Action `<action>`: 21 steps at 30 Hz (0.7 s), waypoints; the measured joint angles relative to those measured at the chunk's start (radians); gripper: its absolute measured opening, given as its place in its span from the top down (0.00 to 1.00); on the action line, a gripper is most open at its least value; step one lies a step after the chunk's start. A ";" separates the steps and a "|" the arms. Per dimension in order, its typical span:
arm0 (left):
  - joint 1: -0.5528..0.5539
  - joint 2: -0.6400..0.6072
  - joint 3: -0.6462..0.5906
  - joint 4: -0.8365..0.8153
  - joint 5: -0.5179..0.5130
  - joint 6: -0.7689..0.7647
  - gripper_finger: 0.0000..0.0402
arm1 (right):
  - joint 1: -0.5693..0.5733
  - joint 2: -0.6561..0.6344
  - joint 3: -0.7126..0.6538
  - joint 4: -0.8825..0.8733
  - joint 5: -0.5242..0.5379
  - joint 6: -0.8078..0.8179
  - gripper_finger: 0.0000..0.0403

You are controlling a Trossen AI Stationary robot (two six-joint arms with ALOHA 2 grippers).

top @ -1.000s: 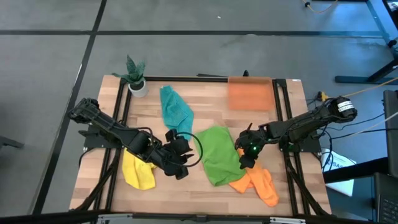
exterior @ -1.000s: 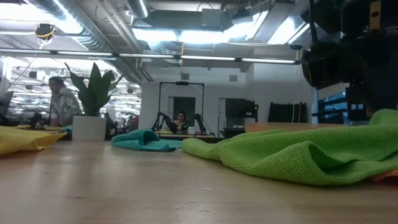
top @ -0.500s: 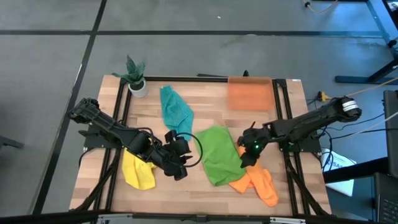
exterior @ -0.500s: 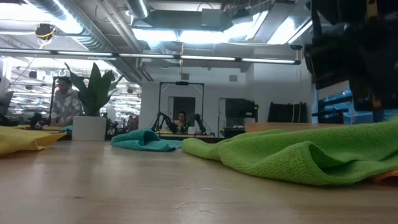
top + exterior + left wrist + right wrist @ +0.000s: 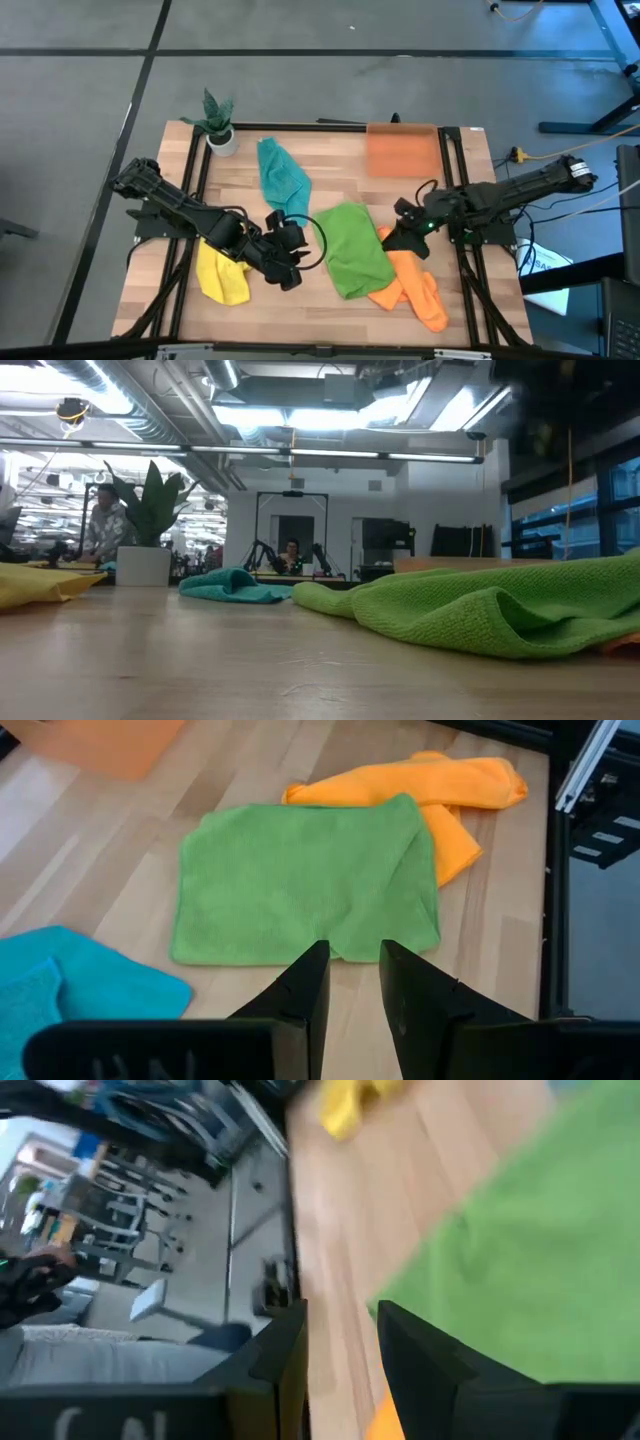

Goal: Roll microfiber towels into tight, uniform cylinder then place into a basket
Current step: Fold the green towel

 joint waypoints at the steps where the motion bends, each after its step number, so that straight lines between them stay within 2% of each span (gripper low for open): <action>1: 0.000 0.000 0.000 0.001 0.001 0.000 0.79 | 0.006 -0.004 0.022 0.001 0.021 -0.051 0.69; 6: 0.004 0.023 -0.001 0.011 0.034 0.021 0.79 | 0.020 -0.004 0.155 -0.071 0.091 -0.327 0.69; 10: 0.008 0.078 0.001 0.043 0.040 0.130 0.79 | 0.019 -0.004 0.251 -0.242 0.138 -0.482 0.69; 14: -0.001 0.160 0.000 0.086 0.059 0.229 0.79 | 0.015 -0.003 0.320 -0.403 0.171 -0.567 0.69; 21: -0.004 0.292 -0.001 0.322 0.104 0.309 0.79 | 0.015 -0.004 0.399 -0.614 0.159 -0.593 0.69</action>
